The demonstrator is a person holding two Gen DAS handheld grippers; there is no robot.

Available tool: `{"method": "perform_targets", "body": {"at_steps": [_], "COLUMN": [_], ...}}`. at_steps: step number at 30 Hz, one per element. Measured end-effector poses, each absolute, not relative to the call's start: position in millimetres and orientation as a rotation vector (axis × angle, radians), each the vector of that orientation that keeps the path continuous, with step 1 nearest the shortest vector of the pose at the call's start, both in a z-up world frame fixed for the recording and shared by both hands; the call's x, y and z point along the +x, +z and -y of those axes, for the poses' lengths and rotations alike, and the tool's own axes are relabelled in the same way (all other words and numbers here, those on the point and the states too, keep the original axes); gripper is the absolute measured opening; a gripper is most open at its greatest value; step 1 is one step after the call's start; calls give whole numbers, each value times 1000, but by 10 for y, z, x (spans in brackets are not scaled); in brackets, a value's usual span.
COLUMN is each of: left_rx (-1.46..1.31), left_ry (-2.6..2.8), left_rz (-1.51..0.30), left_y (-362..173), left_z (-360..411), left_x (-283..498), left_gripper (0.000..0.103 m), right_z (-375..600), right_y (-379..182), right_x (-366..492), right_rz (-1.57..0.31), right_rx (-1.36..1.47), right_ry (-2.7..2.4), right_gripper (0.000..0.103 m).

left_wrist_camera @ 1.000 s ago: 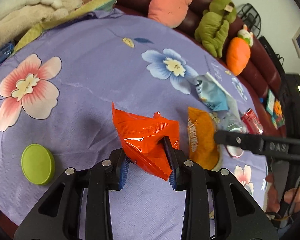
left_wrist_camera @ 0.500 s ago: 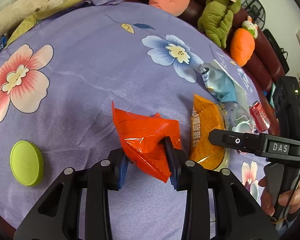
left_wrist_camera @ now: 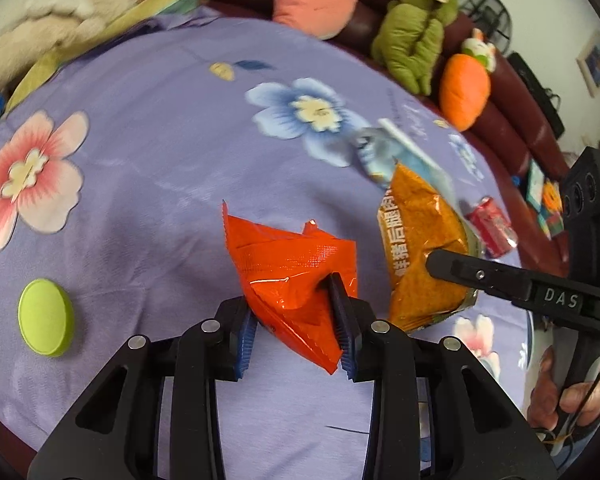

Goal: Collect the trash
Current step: 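Carry the red wrapper and snack bag over the teal bin with both tools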

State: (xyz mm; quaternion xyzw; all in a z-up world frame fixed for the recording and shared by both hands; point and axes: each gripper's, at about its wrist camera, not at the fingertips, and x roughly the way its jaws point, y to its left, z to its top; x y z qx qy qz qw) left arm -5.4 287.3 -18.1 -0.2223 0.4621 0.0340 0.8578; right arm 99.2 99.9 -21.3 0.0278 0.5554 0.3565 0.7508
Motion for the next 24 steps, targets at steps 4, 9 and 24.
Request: {"method": "perform_targets", "body": {"at_steps": [4,9,24], "left_rx": [-424,-362,-215], "left_ry": [8,-78,-331], "left_rz": [-955,-959,-963], "left_y": [-45,35,268], "left_z": [-2558,-2065,-492], "left_x": [40,205,504], "left_gripper": [35,35,35], "right_z": [-595,16,1964], "right_y": [-11,168,187], "right_x": [963,957,786], "right_rz": [-1160,-1110,-1018], "right_rx": [103,155,361], "right_ry": [747,670,426], "right_gripper": [29,29,31]}}
